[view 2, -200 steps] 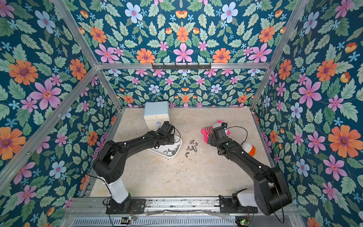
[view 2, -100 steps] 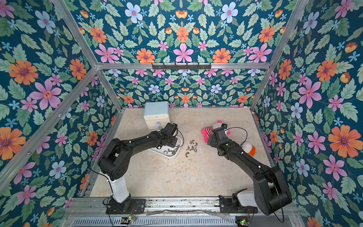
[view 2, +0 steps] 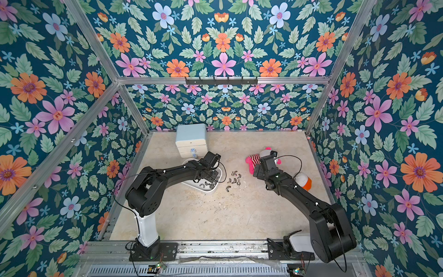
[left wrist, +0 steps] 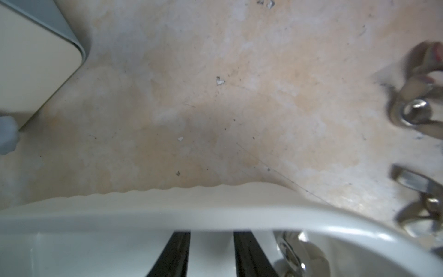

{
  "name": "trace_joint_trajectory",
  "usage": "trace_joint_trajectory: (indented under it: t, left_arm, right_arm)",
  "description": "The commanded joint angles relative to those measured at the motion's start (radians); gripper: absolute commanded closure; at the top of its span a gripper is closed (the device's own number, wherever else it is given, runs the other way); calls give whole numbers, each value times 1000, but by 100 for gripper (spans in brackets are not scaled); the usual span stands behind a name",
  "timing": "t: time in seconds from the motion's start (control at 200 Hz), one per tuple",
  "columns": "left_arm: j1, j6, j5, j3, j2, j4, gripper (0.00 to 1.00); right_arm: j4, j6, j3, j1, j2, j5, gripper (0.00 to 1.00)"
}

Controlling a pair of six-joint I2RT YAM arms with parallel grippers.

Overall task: Take out the wing nut from the storage box
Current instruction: Pick up the wing nut from the storage box.

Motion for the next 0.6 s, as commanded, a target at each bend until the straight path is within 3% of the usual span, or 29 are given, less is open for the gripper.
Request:
trace_joint_trajectory:
  t: [0.0, 0.59]
  left_arm:
    - [-1, 27, -34, 4, 4, 9, 66]
    - [-21, 117, -78, -9, 27, 72, 68]
  right_arm:
    - [3, 0, -2, 1, -2, 9, 1]
    - [4, 0, 0, 0, 4, 7, 1]
